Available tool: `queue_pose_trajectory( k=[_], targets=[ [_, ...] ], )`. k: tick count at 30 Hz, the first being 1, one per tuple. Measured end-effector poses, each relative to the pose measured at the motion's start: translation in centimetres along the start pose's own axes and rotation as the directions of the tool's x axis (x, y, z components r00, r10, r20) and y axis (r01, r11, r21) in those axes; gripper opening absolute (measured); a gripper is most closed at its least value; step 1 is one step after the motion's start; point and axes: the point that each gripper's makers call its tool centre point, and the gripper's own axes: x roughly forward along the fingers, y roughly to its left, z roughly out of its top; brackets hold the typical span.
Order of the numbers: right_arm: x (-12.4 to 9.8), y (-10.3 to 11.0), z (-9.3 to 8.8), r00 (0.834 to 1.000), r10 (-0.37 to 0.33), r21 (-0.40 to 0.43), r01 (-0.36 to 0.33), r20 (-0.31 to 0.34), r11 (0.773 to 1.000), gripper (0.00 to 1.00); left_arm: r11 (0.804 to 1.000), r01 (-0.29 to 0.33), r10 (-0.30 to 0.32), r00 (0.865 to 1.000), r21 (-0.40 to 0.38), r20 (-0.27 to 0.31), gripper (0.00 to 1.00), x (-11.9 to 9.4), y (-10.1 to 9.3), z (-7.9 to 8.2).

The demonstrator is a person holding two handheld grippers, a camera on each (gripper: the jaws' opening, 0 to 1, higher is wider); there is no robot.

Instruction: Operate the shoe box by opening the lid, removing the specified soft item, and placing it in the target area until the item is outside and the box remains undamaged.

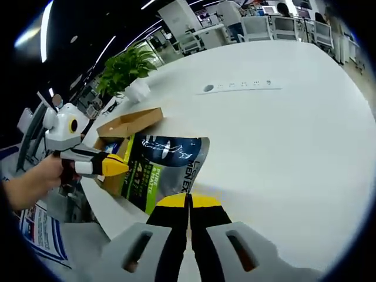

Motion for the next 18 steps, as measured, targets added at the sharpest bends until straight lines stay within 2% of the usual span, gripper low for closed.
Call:
queue_pose_trajectory(
  k=[7,11,18],
  targets=[
    [1.7,-1.8,-0.7,0.999,0.001,0.017,-0.001,-0.034,1.0,0.0,1.0,-0.018,0.017,0.999,-0.007,-0.036,0.0,2.3,1.0,-0.4],
    [3.0,-2.4,-1.3,0.999,0.005,0.027,-0.004,-0.052,1.0,0.0,0.999,-0.036,0.035,0.997,-0.007,-0.065,0.0,3.6,2.5,-0.3],
    [4.6,-2.8,-2.1,0.996,0.009,0.027,-0.007,-0.084,1.0,0.0,0.997,-0.073,0.074,0.989,0.008,-0.125,0.0,4.7,3.6,-1.6]
  ],
)
